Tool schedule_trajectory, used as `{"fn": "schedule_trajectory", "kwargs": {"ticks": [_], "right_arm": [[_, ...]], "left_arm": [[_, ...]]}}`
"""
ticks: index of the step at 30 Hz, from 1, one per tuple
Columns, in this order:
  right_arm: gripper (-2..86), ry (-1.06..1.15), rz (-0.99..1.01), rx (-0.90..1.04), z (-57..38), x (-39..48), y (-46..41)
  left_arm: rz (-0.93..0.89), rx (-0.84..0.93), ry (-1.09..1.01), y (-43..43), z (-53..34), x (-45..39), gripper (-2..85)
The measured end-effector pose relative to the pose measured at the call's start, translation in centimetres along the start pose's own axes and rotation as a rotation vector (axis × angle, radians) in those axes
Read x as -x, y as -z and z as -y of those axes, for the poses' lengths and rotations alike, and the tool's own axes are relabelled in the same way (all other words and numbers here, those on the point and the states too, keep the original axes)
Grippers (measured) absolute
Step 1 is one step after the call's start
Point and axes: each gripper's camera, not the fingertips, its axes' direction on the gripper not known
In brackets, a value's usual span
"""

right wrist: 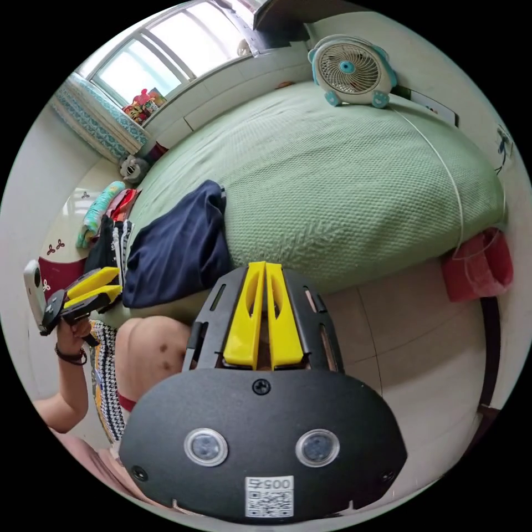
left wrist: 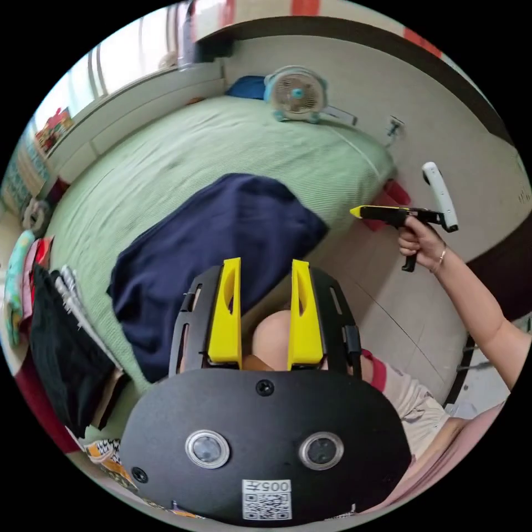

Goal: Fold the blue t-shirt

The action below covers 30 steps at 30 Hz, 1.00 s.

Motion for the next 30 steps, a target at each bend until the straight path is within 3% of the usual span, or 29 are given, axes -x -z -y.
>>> {"fn": "schedule_trajectory", "kwargs": {"ticks": [8,13,15,17,22,26,30], "right_arm": [[-0.9,0.122,-0.161,-0.064,-3.3,-0.6,6.9],[-0.8,0.149,-0.199,-0.107,-4.5,-1.1,8.9],[-0.8,0.157,-0.212,-0.088,-4.4,-1.6,8.5],[-0.5,0.156,-0.204,-0.063,-3.9,-2.0,7.8],[3.6,0.131,-0.052,-0.036,0.4,-2.2,5.8],[10.3,0.115,0.179,0.018,7.2,-0.9,2.7],[13.5,0.051,0.320,0.163,13.7,0.3,-2.8]], "left_arm": [[0.051,0.055,-0.020,-7.6,6.5,-12.5,14.8],[0.142,0.169,0.035,-12.4,7.9,-13.4,14.8],[0.177,0.159,0.072,-12.1,7.9,-13.0,11.0],[0.097,0.145,0.096,-10.5,7.5,-11.8,6.9],[0.012,0.068,0.110,-5.5,5.3,-8.9,5.5],[0.021,0.051,0.113,-2.8,3.6,-6.9,5.5],[-0.017,0.036,0.132,-1.5,2.1,-5.3,5.6]]}}
